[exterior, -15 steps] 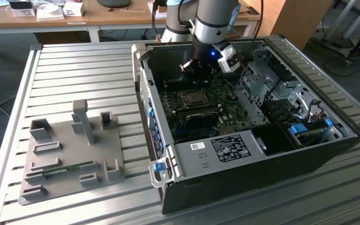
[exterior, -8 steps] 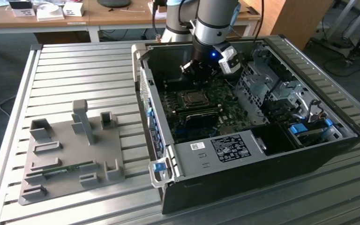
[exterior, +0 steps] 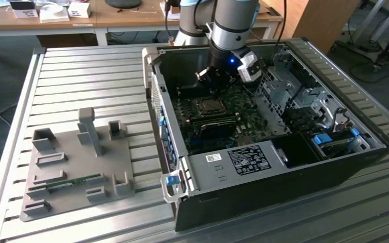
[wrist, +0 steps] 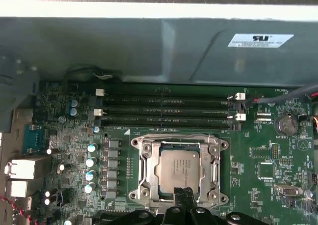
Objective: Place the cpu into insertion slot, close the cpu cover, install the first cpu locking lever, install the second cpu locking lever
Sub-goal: 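Install the second cpu locking lever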
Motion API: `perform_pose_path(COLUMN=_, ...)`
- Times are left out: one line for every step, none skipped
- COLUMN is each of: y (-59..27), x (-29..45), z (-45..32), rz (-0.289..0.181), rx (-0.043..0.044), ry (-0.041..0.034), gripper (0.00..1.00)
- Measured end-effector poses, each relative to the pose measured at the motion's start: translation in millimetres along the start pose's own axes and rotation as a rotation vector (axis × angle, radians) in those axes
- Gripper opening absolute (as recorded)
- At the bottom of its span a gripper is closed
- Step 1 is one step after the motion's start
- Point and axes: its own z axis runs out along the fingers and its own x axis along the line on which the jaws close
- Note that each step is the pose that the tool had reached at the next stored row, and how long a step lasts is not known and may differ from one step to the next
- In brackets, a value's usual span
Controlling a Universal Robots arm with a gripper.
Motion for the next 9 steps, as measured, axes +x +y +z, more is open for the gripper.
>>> perform_pose_path(y=-0.7, x=0.0, z=0.0, rz=0.000, rx=0.0000, ry=-0.0001, gripper=0.11)
perform_pose_path(y=-1.4, x=0.0, z=-0.1, rz=0.000, rx=0.0000, ry=0.0000, gripper=0.11)
perform_pose_path(y=-2.0, x=0.0, z=-0.2, rz=0.000, rx=0.0000, ry=0.0000, gripper=0.11)
perform_pose_path(y=-2.4, x=0.1, z=-0.2, rz=0.000, rx=0.0000, ry=0.0000, gripper=0.11)
perform_pose_path(y=-2.8, x=0.1, z=-0.2, rz=0.000, rx=0.0000, ry=0.0000, gripper=0.11)
perform_pose_path(y=-3.0, x=0.1, z=-0.2, rz=0.000, rx=-0.0001, ry=-0.0001, gripper=0.11)
perform_pose_path(y=-3.1, x=0.1, z=-0.2, rz=0.000, rx=0.0000, ry=0.0000, gripper=0.11)
perform_pose_path(y=-3.4, x=0.1, z=-0.3, rz=0.000, rx=0.0000, ry=0.0000, gripper=0.11)
perform_pose_path(y=-3.6, x=0.0, z=-0.3, rz=0.000, rx=0.0000, ry=0.0000, gripper=0.11)
